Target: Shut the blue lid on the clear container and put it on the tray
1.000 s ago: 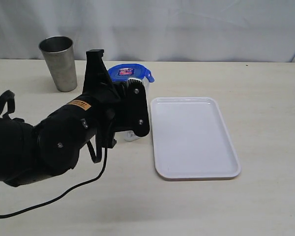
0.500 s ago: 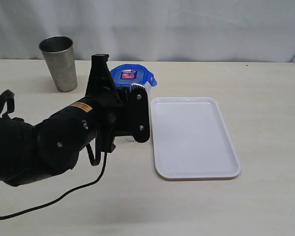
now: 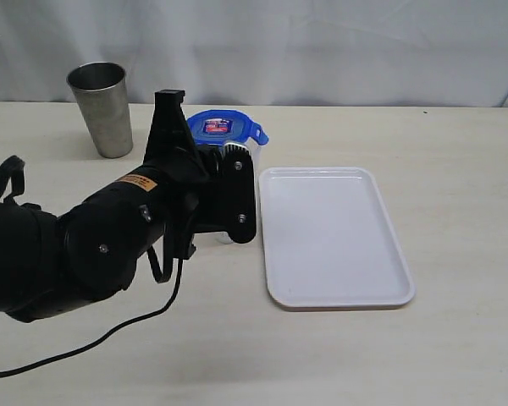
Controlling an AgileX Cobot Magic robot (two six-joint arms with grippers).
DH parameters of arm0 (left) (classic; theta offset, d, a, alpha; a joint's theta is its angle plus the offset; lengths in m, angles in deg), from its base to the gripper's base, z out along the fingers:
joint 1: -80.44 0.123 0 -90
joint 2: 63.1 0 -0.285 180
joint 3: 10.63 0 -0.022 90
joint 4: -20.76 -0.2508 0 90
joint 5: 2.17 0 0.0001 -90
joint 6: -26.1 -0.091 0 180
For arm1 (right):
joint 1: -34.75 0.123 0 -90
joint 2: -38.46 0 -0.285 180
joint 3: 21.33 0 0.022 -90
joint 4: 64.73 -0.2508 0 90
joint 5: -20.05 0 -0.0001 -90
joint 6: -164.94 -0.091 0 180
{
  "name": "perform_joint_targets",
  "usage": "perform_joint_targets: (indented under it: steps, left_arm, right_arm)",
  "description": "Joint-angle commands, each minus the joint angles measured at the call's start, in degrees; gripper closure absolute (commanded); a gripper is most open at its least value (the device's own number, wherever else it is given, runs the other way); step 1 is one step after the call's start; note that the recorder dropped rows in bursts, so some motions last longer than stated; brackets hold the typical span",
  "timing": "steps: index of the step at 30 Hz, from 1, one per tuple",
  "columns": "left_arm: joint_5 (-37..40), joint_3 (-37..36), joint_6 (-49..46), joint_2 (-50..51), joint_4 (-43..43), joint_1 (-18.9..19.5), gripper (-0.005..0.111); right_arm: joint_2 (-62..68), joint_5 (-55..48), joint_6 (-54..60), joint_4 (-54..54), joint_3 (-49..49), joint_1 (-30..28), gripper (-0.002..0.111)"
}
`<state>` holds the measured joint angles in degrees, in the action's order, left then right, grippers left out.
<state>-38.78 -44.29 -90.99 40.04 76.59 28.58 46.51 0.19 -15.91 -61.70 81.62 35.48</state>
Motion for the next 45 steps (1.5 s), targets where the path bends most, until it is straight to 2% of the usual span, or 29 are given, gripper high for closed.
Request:
perform_joint_targets:
  steps: [1, 8, 19, 26, 45]
  left_arm:
    - [-0.3, -0.1, 0.1, -0.4, 0.8, -0.3, 0.107]
    - [-2.0, -0.1, -1.7, -0.4, 0.5, -3.2, 0.107]
    - [-3.5, -0.1, -2.0, -0.4, 0.8, -3.2, 0.107]
    - [-1.6, -0.1, -5.7, -0.4, 3.7, -3.2, 0.107]
    - [-1.0, -0.1, -5.7, -0.4, 4.1, -3.5, 0.107]
  right_arm:
    - [-0.3, 0.5, 0.4, 0.0, -0.2, 0.1, 0.104]
    - [-0.3, 0.5, 0.4, 0.0, -0.2, 0.1, 0.104]
    - [-0.3, 0.5, 0.4, 0.0, -0.2, 0.1, 0.104]
    - [-0.3, 0.5, 0.4, 0.0, -0.2, 0.1, 0.104]
    - [-0.3, 0.5, 0.4, 0.0, -0.2, 0.1, 0.104]
